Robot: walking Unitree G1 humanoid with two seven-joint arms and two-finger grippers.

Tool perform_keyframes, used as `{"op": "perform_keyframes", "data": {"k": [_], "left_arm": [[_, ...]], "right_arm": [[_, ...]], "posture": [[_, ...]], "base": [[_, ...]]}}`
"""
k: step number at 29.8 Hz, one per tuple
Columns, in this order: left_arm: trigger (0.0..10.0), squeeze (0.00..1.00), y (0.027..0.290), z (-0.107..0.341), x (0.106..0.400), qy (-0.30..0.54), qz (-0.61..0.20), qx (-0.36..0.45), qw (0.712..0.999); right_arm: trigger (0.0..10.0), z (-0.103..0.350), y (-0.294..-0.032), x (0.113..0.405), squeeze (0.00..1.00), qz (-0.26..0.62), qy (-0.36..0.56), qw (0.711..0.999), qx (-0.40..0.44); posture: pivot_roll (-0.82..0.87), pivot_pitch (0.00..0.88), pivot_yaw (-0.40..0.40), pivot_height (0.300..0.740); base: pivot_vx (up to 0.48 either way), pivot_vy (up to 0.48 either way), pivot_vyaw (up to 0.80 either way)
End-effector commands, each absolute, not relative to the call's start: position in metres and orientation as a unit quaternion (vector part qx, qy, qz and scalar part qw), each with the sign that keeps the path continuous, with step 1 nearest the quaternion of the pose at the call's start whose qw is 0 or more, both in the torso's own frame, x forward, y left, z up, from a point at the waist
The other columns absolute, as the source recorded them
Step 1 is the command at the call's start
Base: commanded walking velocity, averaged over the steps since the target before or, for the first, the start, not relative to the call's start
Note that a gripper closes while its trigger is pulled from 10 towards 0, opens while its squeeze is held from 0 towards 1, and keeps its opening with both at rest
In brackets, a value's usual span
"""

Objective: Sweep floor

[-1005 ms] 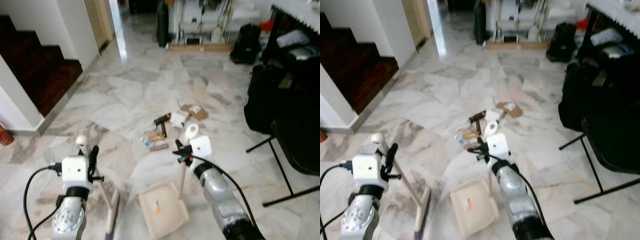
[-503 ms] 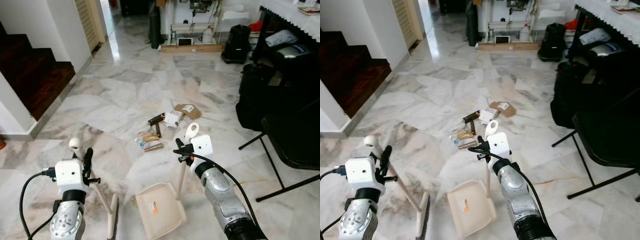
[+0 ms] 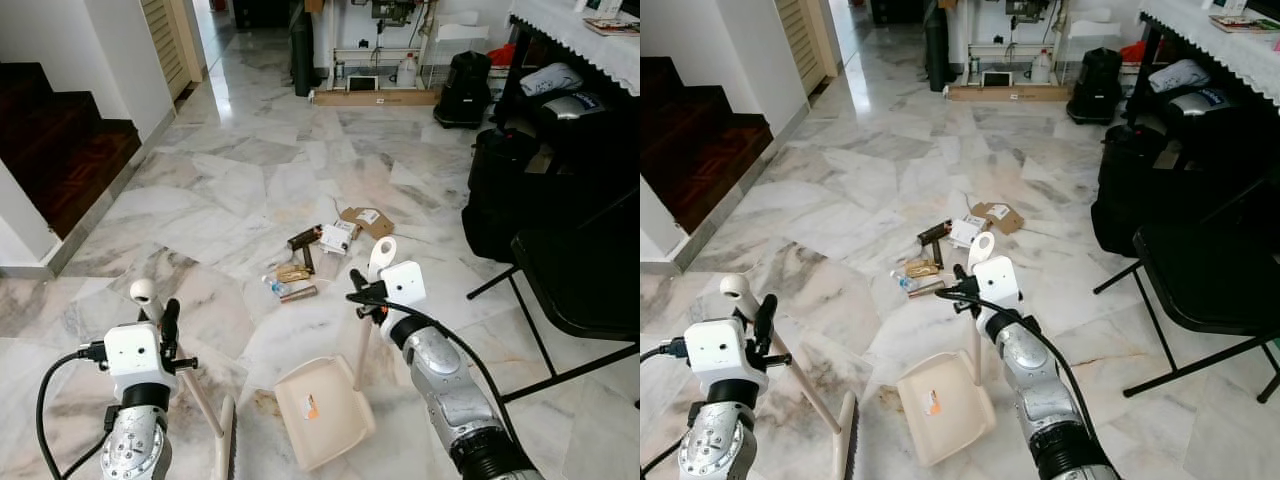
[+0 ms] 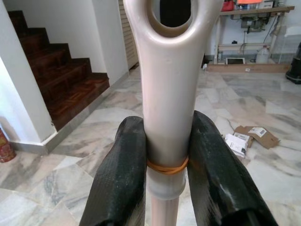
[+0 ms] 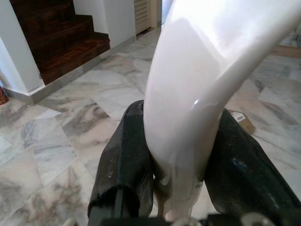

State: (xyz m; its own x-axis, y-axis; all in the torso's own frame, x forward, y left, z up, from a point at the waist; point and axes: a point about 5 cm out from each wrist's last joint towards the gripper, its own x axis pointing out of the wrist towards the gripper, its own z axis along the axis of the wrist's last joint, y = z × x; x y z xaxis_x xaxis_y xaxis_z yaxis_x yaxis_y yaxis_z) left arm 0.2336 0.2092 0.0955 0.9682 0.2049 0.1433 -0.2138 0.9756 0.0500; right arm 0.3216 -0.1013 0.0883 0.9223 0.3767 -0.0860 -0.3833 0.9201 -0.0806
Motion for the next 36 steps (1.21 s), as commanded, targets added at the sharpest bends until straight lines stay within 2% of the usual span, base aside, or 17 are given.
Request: {"op": "perform_keyframes", "data": {"k": [1, 28, 36], "left_arm": [[10.0, 0.00, 0.2129, 0.1058, 0.2340, -0.095, 0.114, 0.042, 0.988], [10.0, 0.00, 0.2185, 0.1075, 0.2327, -0.097, 0.122, 0.049, 0.987], [10.0, 0.00, 0.2204, 0.1078, 0.2307, -0.097, 0.127, 0.050, 0.986]], "right_arm": [[10.0, 0.0974, -0.0975, 0.3253, 0.00, 0.200, 0.013, 0.979, -0.049], [10.0, 0.0988, -0.0943, 0.3261, 0.00, 0.210, 0.010, 0.976, -0.059], [10.0, 0.0983, -0.0924, 0.3252, 0.00, 0.209, 0.011, 0.976, -0.051]], "posture": [[-0.10, 0.000, 0.045, 0.740], [-0.09, 0.000, 0.041, 0.740], [-0.09, 0.000, 0.042, 0.740]], "base": [[0.247, 0.000, 0.00], [0.314, 0.000, 0.00], [0.343, 0.000, 0.26]]}}
